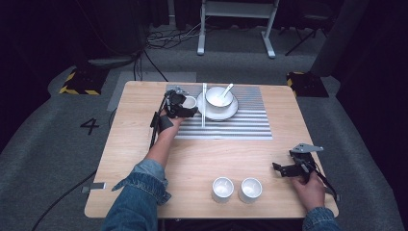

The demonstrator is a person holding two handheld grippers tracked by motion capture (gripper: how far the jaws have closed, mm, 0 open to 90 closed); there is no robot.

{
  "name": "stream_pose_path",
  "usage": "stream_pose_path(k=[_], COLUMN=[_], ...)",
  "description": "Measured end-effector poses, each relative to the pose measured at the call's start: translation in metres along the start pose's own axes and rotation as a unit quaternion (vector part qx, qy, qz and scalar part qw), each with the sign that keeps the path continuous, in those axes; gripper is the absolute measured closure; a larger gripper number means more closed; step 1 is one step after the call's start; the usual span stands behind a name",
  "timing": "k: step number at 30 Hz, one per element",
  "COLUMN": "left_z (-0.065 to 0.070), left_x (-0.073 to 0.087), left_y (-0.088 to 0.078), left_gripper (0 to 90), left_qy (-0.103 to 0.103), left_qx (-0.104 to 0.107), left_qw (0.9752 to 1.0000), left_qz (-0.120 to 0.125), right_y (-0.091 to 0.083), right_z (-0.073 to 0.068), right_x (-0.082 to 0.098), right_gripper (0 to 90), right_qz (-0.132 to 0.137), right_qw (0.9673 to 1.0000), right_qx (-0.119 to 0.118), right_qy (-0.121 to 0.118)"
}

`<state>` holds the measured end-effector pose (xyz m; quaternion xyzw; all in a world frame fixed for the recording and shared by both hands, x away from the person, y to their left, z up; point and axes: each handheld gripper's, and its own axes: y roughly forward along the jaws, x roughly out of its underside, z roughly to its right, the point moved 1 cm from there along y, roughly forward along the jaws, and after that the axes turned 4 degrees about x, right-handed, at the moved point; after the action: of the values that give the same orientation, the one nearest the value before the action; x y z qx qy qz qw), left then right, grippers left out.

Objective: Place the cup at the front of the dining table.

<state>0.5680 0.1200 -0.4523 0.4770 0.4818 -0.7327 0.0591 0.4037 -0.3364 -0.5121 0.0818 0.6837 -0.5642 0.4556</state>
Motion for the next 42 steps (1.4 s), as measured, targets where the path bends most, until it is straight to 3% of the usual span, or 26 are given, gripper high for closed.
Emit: stream_pose_path(k=[10,27,35,37,42], left_z=[-0.004,-0.002,-0.002,0.0,0.002], left_x=[0.009,0.012,0.013,0.01,0.006], left_y=[0.014,0.018,0.016,0.012,0.006], left_gripper=[26.5,26.3,25.1,22.9,20.3], left_qy=[-0.015,-0.006,-0.011,-0.02,-0.024], left_qx=[-0.002,-0.005,-0.004,-0.001,-0.003], left_qw=[0.9994,0.9984,0.9984,0.999,0.9993], left_qz=[-0.03,-0.056,-0.055,-0.039,-0.029], right_y=[0.0,0.0,0.0,0.0,0.0], right_z=[0.0,0.0,0.0,0.0,0.0], right_x=[0.0,0.0,0.0,0.0,0.0], right_gripper=[2.7,2.7,2.7,2.7,2.7], right_qz=[0.0,0.0,0.0,0.0,0.0], right_qw=[1.0,1.0,1.0,1.0,1.0], right_qx=[0.0,0.001,0.001,0.001,0.001], right_qy=[0.001,0.002,0.002,0.002,0.002])
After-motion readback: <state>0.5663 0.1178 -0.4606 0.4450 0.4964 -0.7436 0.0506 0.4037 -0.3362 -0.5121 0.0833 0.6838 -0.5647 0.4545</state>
